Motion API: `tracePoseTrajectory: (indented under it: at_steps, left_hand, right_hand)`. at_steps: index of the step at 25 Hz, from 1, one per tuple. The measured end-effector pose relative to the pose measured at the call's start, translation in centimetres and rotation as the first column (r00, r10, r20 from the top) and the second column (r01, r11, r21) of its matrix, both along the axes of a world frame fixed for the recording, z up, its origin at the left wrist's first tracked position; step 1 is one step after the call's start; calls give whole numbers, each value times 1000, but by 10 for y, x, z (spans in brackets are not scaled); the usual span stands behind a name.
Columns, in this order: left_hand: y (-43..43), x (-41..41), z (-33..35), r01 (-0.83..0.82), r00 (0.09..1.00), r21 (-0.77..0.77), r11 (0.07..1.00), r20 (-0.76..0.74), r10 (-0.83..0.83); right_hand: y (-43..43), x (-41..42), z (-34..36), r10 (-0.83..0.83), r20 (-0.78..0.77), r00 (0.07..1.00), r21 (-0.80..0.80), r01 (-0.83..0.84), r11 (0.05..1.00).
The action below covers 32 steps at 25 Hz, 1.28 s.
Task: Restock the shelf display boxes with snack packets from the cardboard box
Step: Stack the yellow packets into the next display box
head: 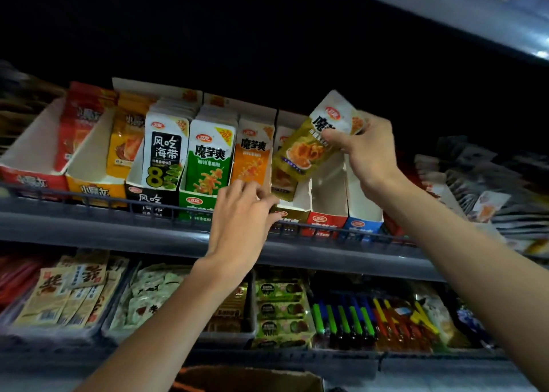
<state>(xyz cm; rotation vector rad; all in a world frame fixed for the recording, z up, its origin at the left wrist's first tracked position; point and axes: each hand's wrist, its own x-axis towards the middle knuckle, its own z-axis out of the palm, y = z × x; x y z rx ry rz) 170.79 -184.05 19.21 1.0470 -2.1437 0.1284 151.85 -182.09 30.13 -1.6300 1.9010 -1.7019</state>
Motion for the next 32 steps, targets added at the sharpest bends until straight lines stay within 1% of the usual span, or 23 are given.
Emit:
tracePoseTrajectory:
  at_steps: [3, 5, 7, 10, 12, 14, 16, 18, 22, 23, 25, 26, 28, 30, 32]
  left_hand:
    - [-3, -4, -5, 9, 999, 16, 1000, -50, -8]
    - [-4, -7, -6, -1, 997, 4, 1000, -80, 1]
    - [-6, -10, -5, -2, 995, 16, 1000, -97, 4]
    - [-8, -12, -7, -6, 994, -5, 1000, -110, 6]
    - [-9, -12, -8, -13, 994, -15, 1000, -108, 12]
    - [-9, -11, -10, -21, 995, -25, 999, -101, 18]
    - [-9, -12, -11, -29, 995, -33, 999, -97, 26]
    - [-9, -12, -12, -32, 995, -33, 999, -96, 29]
    - [-10, -13, -12, -24, 994, -30, 999, -107, 21]
    - [-10, -13, -12, -22, 994, -34, 999, -112, 18]
    - [-9, -13, -12, -17, 993, -35, 999, -118, 13]
    - [-9, -13, -12, -17, 993, -36, 999, -118, 12]
    - [-9, -13, -13, -18, 993, -38, 999, -120, 13]
    - [-9, -13, -13, -17, 993, -44, 999, -116, 12]
    - [-10, -13, -13, -24, 994, -48, 999, -112, 18]
  right_hand:
    - [-13, 6, -8, -48, -87, 995, 104, 57, 993]
    - [-23, 13, -12, -37, -176, 984, 193, 71, 979]
    - [-35, 19, -18, -37, -334, 942, 262, 130, 956]
    - [-49, 22, -27, -53, -510, 859, 292, 230, 928]
    - [-53, 21, -32, -81, -669, 739, 222, 303, 927]
    - [-57, 16, -36, -109, -806, 582, 106, 323, 940]
    - [-63, 9, -38, -118, -885, 451, 37, 322, 946]
    - [-69, 8, -37, -127, -924, 360, 7, 350, 937]
    - [-70, 13, -35, -125, -944, 306, 7, 396, 918]
    - [-68, 15, -35, -149, -948, 281, -23, 406, 913]
    - [-63, 21, -35, -221, -955, 196, -125, 411, 903]
    - [-61, 25, -35, -221, -962, 158, -144, 395, 907]
    - [-57, 27, -38, -131, -986, 101, -85, 365, 927]
    - [-55, 27, -42, -28, -993, 116, 17, 366, 930]
    - [-56, 27, -42, -24, -991, 132, 29, 383, 923]
